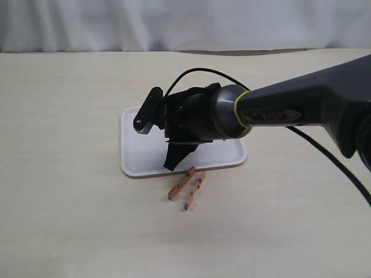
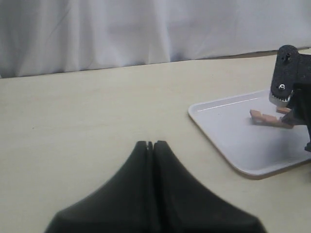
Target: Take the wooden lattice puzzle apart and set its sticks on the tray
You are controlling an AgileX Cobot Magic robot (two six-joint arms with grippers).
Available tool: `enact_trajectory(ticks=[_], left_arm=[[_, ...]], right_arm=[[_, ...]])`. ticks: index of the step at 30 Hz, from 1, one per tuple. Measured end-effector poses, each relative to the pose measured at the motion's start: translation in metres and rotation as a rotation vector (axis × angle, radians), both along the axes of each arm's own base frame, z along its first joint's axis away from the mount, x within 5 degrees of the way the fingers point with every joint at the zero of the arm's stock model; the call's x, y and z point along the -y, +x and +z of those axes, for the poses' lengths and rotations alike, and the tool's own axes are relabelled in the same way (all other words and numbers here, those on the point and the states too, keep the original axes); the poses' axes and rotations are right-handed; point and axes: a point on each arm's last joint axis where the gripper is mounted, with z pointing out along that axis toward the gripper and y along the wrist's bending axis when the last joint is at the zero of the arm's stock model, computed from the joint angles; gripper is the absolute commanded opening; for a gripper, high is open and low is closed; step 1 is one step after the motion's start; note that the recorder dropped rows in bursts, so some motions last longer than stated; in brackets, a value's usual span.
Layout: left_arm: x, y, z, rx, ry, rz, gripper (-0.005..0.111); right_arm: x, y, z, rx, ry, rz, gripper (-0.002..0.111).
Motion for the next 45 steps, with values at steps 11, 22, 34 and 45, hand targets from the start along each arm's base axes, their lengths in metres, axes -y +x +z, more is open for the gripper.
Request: enact_trajectory(ticks=[11,22,34,45], left_arm=[[0.000,0.000,0.000,0.000,0.000,0.000,0.000],[0.000,0.000,0.000,0.000,0.000,0.000,0.000],[0.000,0.000,0.000,0.000,0.000,0.000,0.000],[0.000,0.000,0.000,0.000,0.000,0.000,0.000]], right_arm=[[-0.030,-0.044,0.084,-0.046,0.166,0.010,0.064],[-0.009,-0.066,0.078,-0.342,0.288,-0.184,0.064],[-0.001,-0.079,0.047,-0.289,0.444,-0.514,0.064],[0.000,-0.083,0.037,-0.238,0.548,-0.675,0.064]])
